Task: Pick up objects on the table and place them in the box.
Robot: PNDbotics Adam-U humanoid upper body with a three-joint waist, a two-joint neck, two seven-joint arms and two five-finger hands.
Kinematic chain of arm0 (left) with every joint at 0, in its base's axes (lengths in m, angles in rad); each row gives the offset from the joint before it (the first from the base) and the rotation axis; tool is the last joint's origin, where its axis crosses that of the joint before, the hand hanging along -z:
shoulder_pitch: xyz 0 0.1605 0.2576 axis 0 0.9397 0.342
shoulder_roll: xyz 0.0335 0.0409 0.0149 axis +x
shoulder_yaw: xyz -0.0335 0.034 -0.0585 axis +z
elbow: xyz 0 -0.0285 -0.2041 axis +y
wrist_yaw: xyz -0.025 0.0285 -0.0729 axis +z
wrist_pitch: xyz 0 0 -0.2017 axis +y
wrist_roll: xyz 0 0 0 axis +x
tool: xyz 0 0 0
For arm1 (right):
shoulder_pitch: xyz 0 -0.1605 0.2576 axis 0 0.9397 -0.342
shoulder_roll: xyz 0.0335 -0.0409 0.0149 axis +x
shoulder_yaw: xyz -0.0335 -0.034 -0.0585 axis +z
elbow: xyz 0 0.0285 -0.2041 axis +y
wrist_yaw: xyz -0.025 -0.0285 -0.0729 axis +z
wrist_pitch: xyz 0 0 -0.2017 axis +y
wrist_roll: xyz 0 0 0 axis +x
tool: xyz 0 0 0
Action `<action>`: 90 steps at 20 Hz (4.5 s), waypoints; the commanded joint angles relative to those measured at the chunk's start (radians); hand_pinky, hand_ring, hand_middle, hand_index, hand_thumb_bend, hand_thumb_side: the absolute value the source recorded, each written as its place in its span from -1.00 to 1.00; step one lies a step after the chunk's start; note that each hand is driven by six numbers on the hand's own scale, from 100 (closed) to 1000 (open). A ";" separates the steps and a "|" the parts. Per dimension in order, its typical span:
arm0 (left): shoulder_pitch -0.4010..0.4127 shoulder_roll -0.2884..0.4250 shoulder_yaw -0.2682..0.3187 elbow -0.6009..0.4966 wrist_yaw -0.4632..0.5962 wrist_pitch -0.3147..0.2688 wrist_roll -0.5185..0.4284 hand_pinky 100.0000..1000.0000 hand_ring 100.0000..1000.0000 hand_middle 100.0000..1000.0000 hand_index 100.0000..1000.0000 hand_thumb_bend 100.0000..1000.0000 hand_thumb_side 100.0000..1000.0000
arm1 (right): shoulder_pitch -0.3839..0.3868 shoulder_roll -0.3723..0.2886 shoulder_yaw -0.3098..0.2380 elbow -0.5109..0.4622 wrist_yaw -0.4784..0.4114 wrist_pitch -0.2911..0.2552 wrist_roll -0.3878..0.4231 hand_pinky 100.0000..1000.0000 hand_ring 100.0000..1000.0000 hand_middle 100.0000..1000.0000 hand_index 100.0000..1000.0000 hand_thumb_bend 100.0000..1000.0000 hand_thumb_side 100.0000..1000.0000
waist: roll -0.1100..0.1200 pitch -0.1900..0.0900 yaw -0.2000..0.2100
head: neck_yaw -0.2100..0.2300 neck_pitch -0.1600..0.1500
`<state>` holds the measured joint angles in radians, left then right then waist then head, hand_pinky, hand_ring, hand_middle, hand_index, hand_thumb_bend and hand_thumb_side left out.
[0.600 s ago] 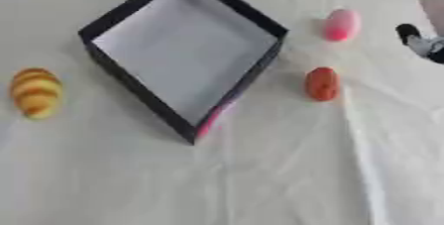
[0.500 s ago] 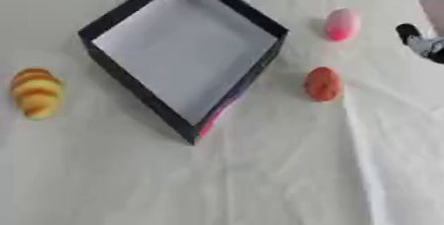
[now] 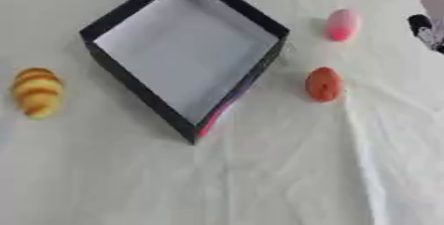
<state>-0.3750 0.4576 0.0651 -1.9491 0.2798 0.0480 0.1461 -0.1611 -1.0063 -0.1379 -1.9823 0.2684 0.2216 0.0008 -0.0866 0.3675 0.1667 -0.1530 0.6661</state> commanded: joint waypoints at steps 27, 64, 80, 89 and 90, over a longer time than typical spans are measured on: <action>-0.019 0.015 -0.009 -0.015 -0.001 0.008 -0.023 0.84 0.84 0.83 0.64 -0.81 0.57 | -0.134 -0.029 0.257 -0.007 0.035 0.061 0.383 0.70 0.63 0.40 0.71 -0.59 -0.50 | 0.005 -0.014 0.029 | -0.038 -0.022; -0.023 0.007 -0.017 -0.015 -0.003 0.009 -0.035 0.84 0.84 0.84 0.64 -0.82 0.58 | -0.251 0.009 0.357 0.228 0.122 -0.030 0.537 0.73 0.69 0.50 0.72 -0.40 -0.13 | 0.012 0.001 0.043 | -0.055 0.002; -0.028 0.002 -0.023 -0.014 -0.002 0.010 -0.044 0.84 0.84 0.84 0.64 -0.81 0.58 | -0.291 0.039 0.396 0.324 0.157 -0.044 0.545 0.69 0.63 0.31 0.58 -0.42 -0.26 | 0.012 0.002 0.051 | -0.065 -0.003; -0.030 0.003 -0.023 -0.014 -0.002 0.011 -0.045 0.85 0.84 0.84 0.64 -0.82 0.58 | -0.280 0.035 0.391 0.288 0.118 0.006 0.456 0.65 0.47 -0.02 0.31 -0.73 -0.58 | 0.009 0.000 0.052 | -0.064 -0.003; -0.029 0.003 -0.023 -0.014 -0.002 0.011 -0.045 0.85 0.84 0.84 0.64 -0.82 0.58 | -0.276 0.031 0.387 0.278 0.113 0.008 0.451 0.64 0.46 -0.02 0.30 -0.76 -0.58 | 0.008 -0.001 0.051 | -0.062 -0.002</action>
<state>-0.3917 0.4475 0.0397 -1.9489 0.2796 0.0601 0.1046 -0.4323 -0.9461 0.2593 -1.6826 0.3923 0.2256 0.4614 -0.0865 0.3702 0.2183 -0.2140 0.6665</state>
